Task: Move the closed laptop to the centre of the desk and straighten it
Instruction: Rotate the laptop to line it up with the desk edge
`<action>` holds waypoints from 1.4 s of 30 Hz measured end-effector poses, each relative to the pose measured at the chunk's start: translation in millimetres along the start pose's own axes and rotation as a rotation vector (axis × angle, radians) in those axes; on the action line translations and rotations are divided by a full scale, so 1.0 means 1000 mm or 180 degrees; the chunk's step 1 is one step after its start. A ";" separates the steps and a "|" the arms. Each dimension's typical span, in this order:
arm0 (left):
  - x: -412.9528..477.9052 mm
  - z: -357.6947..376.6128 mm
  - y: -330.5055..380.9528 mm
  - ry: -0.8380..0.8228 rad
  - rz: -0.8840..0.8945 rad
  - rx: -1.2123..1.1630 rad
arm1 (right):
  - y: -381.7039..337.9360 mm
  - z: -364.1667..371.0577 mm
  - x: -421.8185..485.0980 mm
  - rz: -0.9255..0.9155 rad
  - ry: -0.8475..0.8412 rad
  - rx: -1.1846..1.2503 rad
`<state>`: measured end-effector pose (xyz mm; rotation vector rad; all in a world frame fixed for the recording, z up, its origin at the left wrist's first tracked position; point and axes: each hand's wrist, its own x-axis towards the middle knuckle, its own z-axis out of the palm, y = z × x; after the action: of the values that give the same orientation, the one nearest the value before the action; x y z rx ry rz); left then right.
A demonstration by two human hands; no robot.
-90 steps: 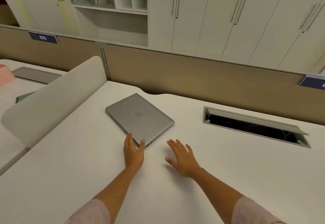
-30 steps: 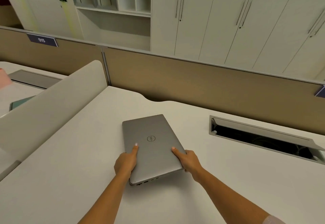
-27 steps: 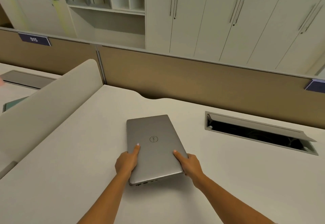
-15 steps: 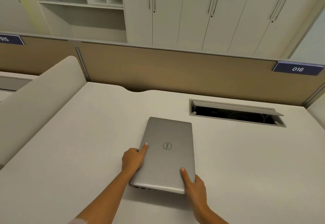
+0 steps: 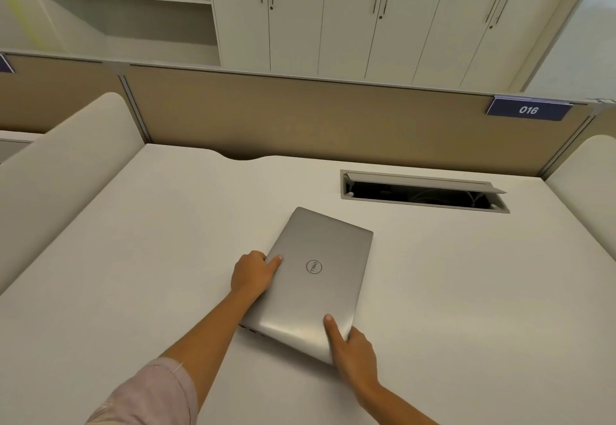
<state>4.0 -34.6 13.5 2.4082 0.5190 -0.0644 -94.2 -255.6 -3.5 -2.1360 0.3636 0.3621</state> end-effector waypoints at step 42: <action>-0.130 0.047 0.018 0.0407 -0.1612 -0.1088 | -0.081 -0.093 0.202 -0.0857 -0.0349 -0.1513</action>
<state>-104.3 -121.9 11.1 1.9102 1.0958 -0.0365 132.8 -313.5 28.7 -2.5732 -0.0876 0.4385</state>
